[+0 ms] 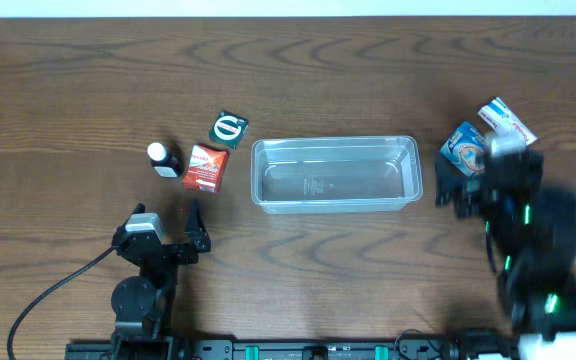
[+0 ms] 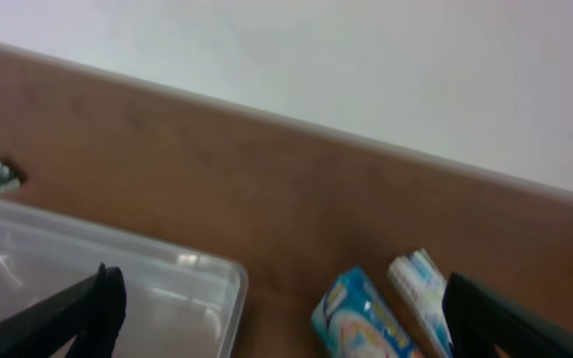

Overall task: Pack container
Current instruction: 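Move right gripper to the blue fever box and grasp it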

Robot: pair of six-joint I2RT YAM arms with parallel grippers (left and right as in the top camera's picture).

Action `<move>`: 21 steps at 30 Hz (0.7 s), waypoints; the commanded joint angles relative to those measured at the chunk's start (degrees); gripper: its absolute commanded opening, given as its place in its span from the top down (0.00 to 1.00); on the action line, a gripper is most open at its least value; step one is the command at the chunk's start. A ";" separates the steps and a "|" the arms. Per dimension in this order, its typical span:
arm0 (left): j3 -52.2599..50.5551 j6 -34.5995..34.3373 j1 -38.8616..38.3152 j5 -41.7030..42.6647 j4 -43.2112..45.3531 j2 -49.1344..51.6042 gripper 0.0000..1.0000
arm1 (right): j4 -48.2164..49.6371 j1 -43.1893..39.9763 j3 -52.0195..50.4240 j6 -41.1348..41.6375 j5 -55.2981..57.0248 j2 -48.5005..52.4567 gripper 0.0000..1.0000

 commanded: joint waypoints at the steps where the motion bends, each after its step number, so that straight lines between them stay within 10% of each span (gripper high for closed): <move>1: -1.51 0.33 0.28 -0.48 -1.44 0.02 0.02 | -8.44 -1.16 15.93 1.60 0.13 13.75 0.01; 7: -1.51 0.33 0.28 -0.46 -1.44 0.02 0.02 | -28.57 -1.36 38.53 1.57 -0.68 33.20 0.01; 21: -1.51 0.33 0.28 -0.46 -1.44 0.02 0.02 | -34.25 -10.54 40.70 -12.63 0.79 42.16 0.01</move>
